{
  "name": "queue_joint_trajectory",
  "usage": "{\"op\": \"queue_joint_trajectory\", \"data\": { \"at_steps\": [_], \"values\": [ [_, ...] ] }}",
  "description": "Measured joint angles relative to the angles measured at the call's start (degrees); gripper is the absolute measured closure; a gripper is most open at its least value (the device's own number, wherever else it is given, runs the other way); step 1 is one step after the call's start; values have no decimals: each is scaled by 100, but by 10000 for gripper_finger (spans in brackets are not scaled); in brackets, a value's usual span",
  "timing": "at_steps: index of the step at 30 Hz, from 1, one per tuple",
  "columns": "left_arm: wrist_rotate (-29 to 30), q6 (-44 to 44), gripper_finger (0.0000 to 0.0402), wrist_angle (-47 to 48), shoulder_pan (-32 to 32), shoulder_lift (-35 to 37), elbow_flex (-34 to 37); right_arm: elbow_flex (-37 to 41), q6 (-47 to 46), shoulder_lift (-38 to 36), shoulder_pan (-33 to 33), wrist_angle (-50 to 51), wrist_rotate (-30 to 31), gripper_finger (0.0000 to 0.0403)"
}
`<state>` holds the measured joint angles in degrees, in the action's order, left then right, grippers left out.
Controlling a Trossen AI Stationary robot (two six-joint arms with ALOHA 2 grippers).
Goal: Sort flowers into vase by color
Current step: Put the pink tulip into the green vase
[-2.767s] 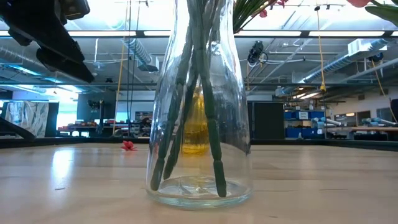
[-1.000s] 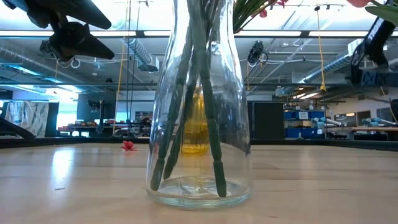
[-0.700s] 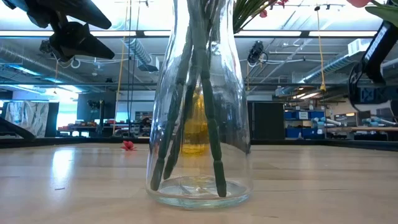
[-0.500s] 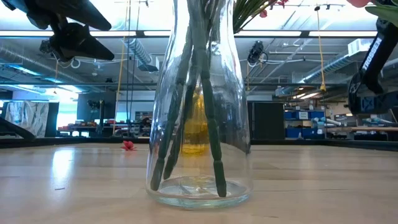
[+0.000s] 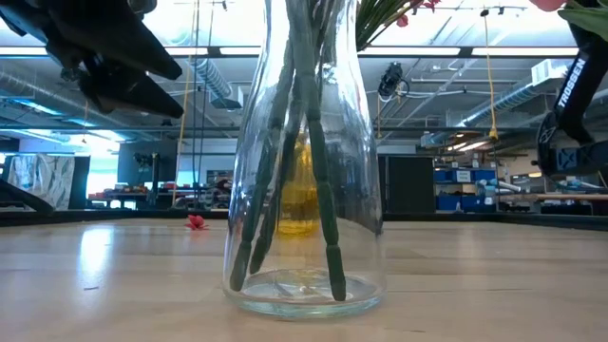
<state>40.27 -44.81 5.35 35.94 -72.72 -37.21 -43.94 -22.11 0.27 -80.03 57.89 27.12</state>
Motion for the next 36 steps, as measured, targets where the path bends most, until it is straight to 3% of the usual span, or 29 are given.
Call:
{"op": "queue_joint_trajectory", "data": {
  "at_steps": [10, 19, 36],
  "values": [
    [2, -3, 67, -130, 0, -158, 0, -31, -63, 0, 186, 318, 238, 400],
    [2, -15, 67, -118, 0, -158, 0, 273, -1483, 4, 482, 384, 1008, 400],
    [4, 277, 67, -69, -2, -158, 0, 361, -1501, 4, 680, 423, 674, 400]
  ]
}}
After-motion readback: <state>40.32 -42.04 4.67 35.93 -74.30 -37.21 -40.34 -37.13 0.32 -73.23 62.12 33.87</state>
